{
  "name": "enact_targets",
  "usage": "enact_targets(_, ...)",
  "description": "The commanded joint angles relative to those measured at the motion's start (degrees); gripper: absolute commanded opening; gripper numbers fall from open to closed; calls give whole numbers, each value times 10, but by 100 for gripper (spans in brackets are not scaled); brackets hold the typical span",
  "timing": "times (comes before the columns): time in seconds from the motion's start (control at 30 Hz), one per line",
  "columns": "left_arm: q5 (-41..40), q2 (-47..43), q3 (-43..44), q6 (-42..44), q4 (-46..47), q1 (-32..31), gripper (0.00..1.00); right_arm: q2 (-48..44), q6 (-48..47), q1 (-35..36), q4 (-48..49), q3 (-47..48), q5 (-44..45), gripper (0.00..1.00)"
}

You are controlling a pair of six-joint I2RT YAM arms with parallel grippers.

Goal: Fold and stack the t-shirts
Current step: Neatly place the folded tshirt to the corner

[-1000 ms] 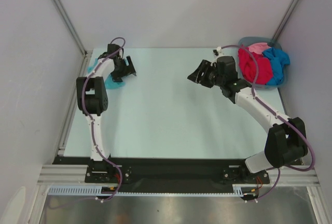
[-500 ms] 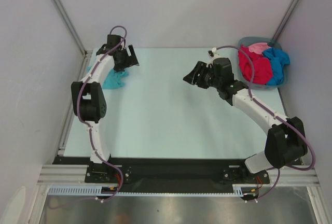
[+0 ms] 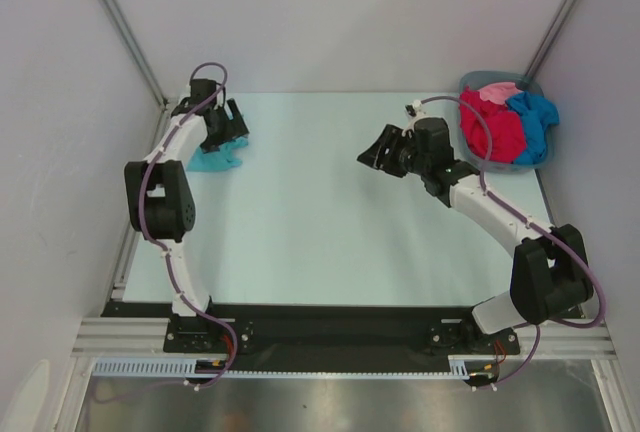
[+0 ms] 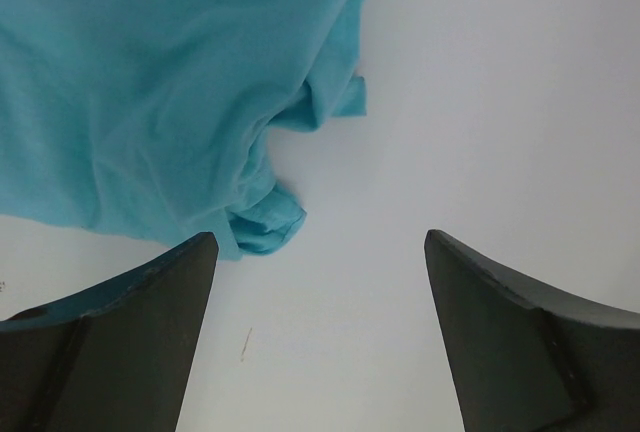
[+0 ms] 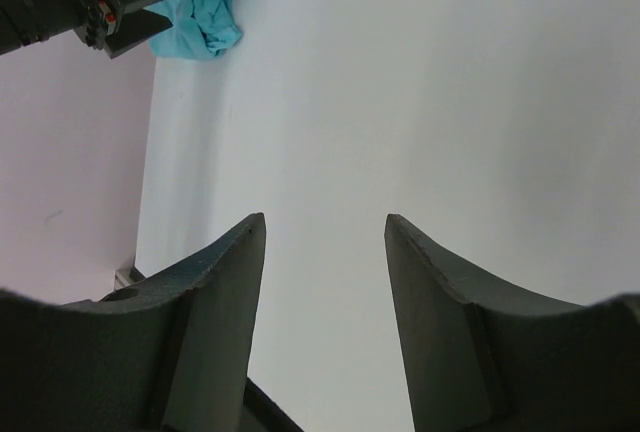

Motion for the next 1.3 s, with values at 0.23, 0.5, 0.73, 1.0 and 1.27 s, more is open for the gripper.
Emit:
enact_targets(0.23,-17,6,-17,1,27,21,91,-46,7,-22,40,-32,-29,56)
enact_targets(0.5,-8,42,4,10,25,26,91,-83,7,-46,40,-57,-43,56)
enact_targets(0.73,13,60,2,11,29,10,89,-89,6,-51,33,-55,-45,56)
enact_targets(1.0,12,40,-9,12,30,-18,89,-74,15,-47,54,-63,-45,56)
enact_targets(1.27,6,10,-61,9,31,-29,89,-58,27,-44,74,-63,-50,56)
